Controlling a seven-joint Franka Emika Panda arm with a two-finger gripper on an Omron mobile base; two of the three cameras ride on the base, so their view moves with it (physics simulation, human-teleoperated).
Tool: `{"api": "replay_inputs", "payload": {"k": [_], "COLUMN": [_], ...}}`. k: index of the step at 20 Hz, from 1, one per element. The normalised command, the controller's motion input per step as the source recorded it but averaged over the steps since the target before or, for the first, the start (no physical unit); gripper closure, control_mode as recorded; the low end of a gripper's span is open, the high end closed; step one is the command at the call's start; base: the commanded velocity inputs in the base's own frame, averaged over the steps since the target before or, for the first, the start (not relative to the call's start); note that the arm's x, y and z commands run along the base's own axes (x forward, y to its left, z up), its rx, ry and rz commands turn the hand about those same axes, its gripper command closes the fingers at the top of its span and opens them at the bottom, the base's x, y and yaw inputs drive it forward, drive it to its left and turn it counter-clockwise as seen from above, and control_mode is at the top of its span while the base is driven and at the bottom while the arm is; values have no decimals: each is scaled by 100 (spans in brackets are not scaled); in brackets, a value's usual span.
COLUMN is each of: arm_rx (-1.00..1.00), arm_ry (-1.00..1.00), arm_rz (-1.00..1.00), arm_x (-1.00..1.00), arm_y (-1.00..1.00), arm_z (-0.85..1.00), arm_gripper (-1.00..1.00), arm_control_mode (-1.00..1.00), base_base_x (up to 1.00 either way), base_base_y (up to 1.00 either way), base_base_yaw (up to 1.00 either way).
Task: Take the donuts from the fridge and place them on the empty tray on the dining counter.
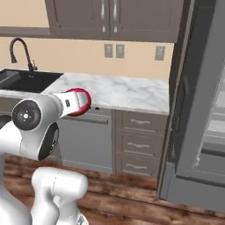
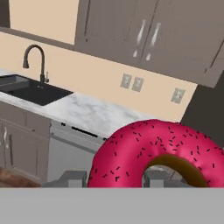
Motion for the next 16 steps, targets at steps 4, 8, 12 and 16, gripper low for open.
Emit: {"api": "replay_inputs", "payload": {"k": [4, 8, 12, 16], "arm_rx": [0, 0, 0, 0], "arm_ry": [0, 0, 0, 0], "arm_rz": [0, 0, 0, 0], "arm_x": [0, 0, 0, 0], "arm_y": [0, 0, 0, 0], "arm_z": [0, 0, 0, 0], "arm_gripper": [100, 100, 100, 100], "arm_control_mode": [100, 100, 100, 100], "base_base_x": [0, 7, 12, 6], "base_base_y": [100, 100, 100, 100], "base_base_yaw": [0, -5, -20, -16]}}
